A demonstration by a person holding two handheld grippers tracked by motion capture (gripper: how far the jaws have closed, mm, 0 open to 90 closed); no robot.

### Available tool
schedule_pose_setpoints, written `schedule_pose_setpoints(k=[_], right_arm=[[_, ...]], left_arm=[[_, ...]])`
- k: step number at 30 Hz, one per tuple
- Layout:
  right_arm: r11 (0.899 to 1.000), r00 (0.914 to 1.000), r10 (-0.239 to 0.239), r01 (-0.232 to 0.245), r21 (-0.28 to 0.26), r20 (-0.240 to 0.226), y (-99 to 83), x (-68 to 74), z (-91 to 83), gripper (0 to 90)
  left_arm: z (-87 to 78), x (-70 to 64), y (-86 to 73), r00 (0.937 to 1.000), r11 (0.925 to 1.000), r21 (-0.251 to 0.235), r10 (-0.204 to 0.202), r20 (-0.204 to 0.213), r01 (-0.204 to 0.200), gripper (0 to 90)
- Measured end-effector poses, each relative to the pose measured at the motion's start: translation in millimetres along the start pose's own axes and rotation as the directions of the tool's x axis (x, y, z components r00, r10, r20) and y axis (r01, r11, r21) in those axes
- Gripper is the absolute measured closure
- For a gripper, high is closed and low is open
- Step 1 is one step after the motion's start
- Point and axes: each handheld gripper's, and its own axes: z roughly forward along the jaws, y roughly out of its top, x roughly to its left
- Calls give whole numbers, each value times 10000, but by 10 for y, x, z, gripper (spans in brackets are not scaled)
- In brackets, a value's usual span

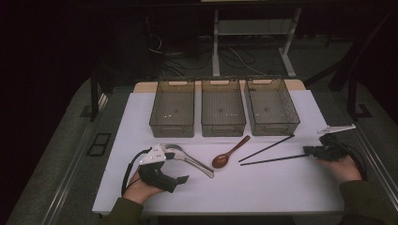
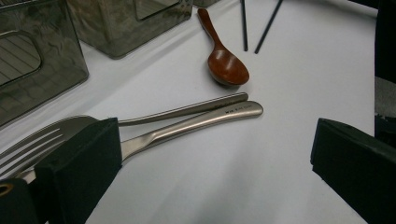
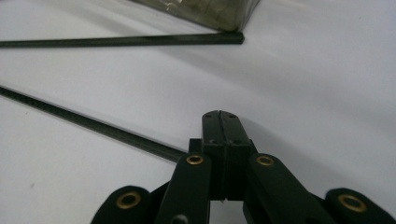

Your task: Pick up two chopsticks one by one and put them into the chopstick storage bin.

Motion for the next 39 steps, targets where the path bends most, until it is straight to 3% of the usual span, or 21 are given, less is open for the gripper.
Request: schedule_pose_setpoints(k=[10,13,17,19,22,25,32,36,39], right_arm=[[9999,9999,-136,136,-3,-70,-66,19,-39,886],[9996,9997,-192,189,-219,-133,-52,25,-78,885],[9981,9975,-451,427,-447,-537,-11,56,-156,821],[9955,9927,-820,774,-538,-887,5,92,-173,762],[9889,9785,-1403,1308,-708,-1512,41,180,-185,680],[9761,9566,-2156,2057,-694,-1960,89,280,-169,633],[9283,8966,-3681,3692,-434,-2460,203,537,-39,615],[9113,8763,-3993,4116,-118,-2694,238,606,50,620],[9028,8715,-4127,4299,79,-2650,236,608,106,630]], left_arm=[[0,-3,2,10000,10000,9,23,29,-23,10],[0,-1,1,10000,10000,11,21,34,-21,10],[0,0,1,10000,10000,12,20,40,-20,10],[2,-2,1,10000,10000,22,18,41,-19,10],[4,-2,1,10000,10000,30,32,55,-32,10],[6,-1,0,10000,10000,53,23,59,-24,10],[13,-3,-1,10000,10000,86,14,71,-15,10],[17,-4,-3,10000,10000,92,17,98,-18,10],[21,-1,-4,9999,9999,111,20,118,-22,10]])
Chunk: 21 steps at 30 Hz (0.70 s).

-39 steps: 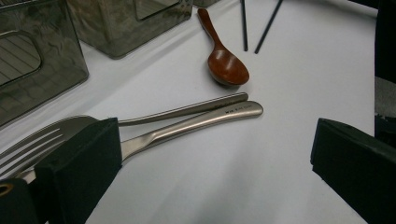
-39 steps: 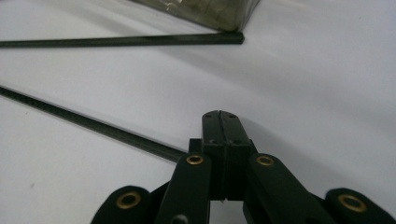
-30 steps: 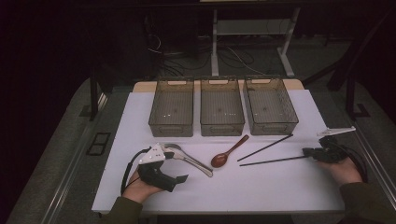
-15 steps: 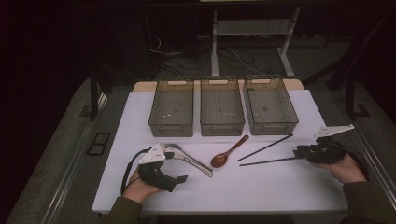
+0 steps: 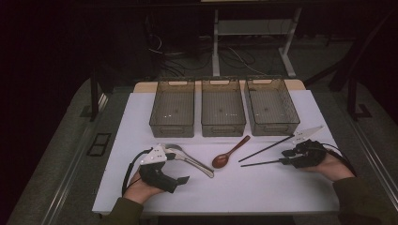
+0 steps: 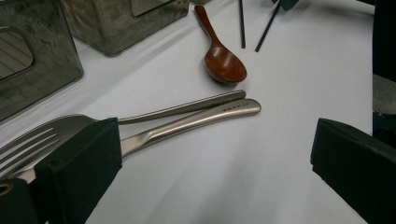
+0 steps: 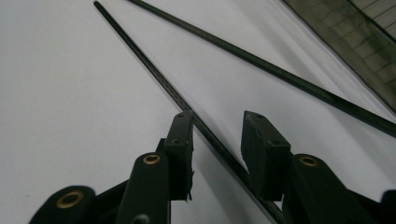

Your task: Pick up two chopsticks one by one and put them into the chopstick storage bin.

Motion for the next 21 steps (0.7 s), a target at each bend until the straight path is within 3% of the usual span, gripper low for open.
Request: schedule_pose_setpoints(k=[7,21], right_arm=[[9996,9999,-92,93,256,-51,-32,-55,52,646],[9980,9986,-415,431,468,-334,-70,-26,31,746]], left_arm=[[5,-3,0,10000,10000,27,11,42,-11,10],[-3,-6,-1,10000,10000,4,3,46,-3,10]])
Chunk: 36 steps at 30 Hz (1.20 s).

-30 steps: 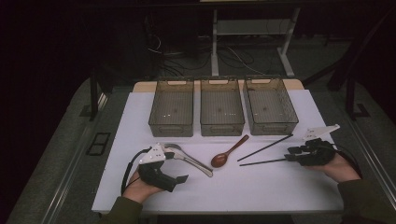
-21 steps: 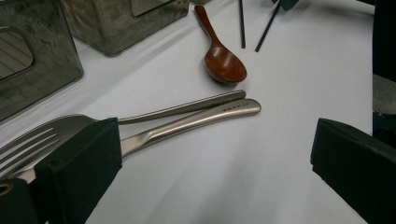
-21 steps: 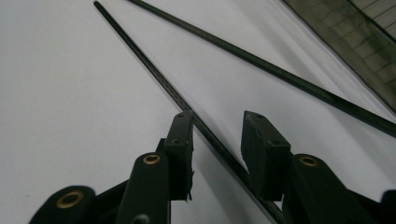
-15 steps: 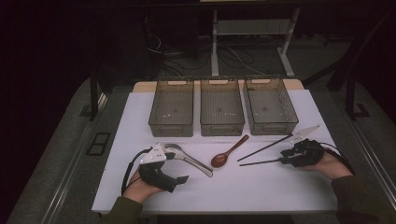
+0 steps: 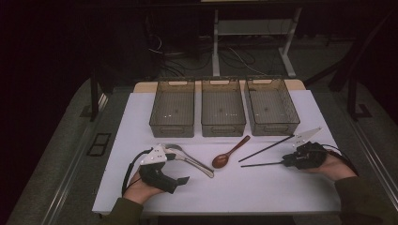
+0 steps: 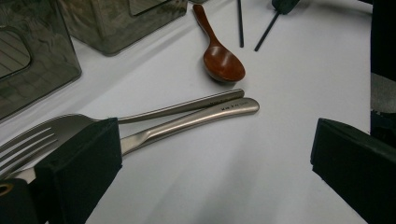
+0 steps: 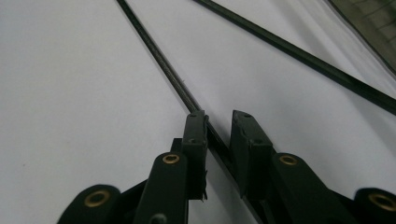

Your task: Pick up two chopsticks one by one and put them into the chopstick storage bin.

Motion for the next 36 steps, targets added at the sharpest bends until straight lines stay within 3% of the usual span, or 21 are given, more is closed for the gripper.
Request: schedule_pose_setpoints(k=[10,15,21,28,36], right_arm=[[9981,9979,-545,555,276,-344,-32,98,-35,776],[9924,9921,-1149,1169,388,-502,-48,138,-46,794],[9885,9858,-1441,1475,348,-857,-62,172,-52,813],[9837,9780,-1721,1771,328,-1174,-71,195,-57,836],[9851,9794,-1661,1699,246,-1153,-86,200,-87,845]], left_arm=[[0,-5,0,10000,10000,11,22,51,-22,10],[-3,-7,2,10000,10000,25,44,68,-44,10],[-4,-7,2,9999,10000,24,61,80,-61,10],[-6,-7,2,9999,10000,22,71,78,-71,10],[-13,-6,3,10000,10000,14,67,61,-68,10]])
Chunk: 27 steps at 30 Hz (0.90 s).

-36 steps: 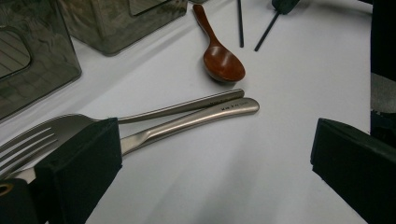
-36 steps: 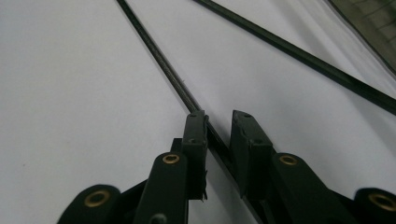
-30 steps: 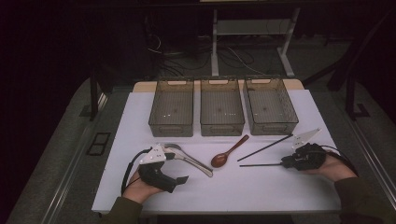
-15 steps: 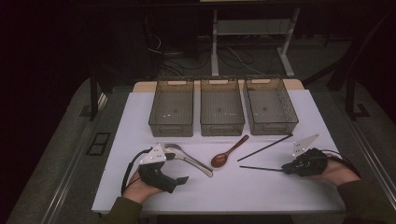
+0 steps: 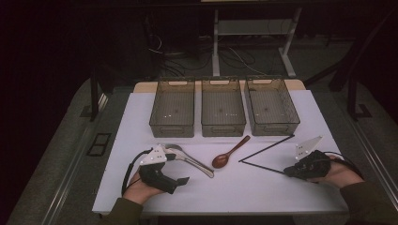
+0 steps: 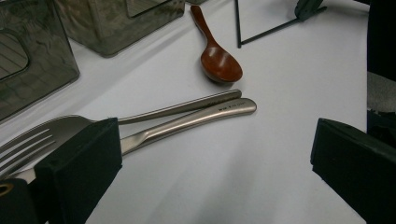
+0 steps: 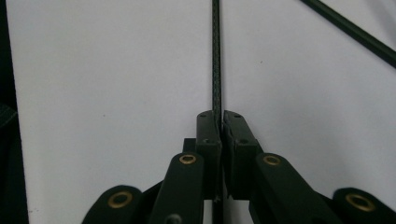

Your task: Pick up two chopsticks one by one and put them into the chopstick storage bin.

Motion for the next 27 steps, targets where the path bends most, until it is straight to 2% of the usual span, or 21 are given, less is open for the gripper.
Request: schedule_pose_setpoints(k=[7,8,14,15,20,23,27], right_arm=[[9972,9992,400,-399,-630,-5,-8,-12,-97,846],[9950,9981,617,-616,-791,-6,-3,2,-105,846],[9862,9961,879,-878,-1402,-58,2,8,-187,846],[9867,9970,775,-776,-1428,-64,-1,-1,-203,846],[9821,9960,884,-897,-1654,-154,-20,13,-283,846],[9763,9957,906,-931,-1952,-215,-31,14,-344,846],[9635,9943,1054,-1058,-2460,-149,-14,13,-400,846]], left_arm=[[-7,3,-1,10000,10000,7,7,-9,-7,10],[-10,4,-1,10000,10000,-1,4,-13,-4,10],[-25,9,-4,10000,10000,-75,-23,-47,23,10],[-25,7,-4,10000,10000,-69,-9,-39,9,10],[-33,-3,-7,10000,10000,-71,10,-67,-10,10],[-43,-6,-15,9999,9999,-108,-12,-160,10,10],[-48,-4,-31,9998,9999,-137,-56,-210,53,10]])
